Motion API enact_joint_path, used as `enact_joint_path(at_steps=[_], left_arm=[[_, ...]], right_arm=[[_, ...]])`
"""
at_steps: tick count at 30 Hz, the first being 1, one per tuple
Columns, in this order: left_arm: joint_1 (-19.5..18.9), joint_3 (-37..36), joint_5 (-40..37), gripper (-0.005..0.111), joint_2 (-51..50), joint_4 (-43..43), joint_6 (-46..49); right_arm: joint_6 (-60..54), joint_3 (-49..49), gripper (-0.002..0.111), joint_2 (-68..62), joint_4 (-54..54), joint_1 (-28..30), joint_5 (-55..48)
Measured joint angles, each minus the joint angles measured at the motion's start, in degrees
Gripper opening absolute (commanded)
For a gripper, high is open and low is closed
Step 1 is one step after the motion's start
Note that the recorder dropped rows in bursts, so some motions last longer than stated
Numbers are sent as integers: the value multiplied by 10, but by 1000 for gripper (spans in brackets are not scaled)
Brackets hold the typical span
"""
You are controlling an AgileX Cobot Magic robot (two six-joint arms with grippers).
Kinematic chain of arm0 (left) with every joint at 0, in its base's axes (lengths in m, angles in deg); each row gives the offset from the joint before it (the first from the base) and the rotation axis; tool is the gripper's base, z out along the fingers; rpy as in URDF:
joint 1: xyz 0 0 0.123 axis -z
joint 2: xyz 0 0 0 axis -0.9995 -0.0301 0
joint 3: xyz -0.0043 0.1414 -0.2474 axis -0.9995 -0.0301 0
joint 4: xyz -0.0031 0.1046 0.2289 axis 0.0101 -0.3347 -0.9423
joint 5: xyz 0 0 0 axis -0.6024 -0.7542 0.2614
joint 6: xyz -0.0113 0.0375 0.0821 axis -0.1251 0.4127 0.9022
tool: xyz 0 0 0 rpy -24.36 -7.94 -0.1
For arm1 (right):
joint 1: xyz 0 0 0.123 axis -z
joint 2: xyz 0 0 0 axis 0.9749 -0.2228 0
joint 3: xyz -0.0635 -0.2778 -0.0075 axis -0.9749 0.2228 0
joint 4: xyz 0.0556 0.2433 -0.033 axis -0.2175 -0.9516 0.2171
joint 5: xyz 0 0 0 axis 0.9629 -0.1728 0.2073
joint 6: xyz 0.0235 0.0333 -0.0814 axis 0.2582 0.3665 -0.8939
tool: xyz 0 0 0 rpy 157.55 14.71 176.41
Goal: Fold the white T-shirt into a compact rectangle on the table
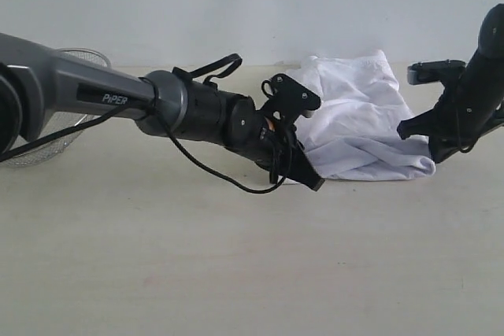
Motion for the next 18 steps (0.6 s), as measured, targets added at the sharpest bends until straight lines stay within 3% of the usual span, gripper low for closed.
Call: enact_joint_path(at_steps=[5, 18], left_arm=[[-5, 4, -16, 4, 0, 89, 92], [-5, 5, -23, 4, 0, 105, 122]], right_arm=[[-17, 0, 0, 49, -29, -1, -3], [-65, 0, 0, 25, -90, -26, -33]])
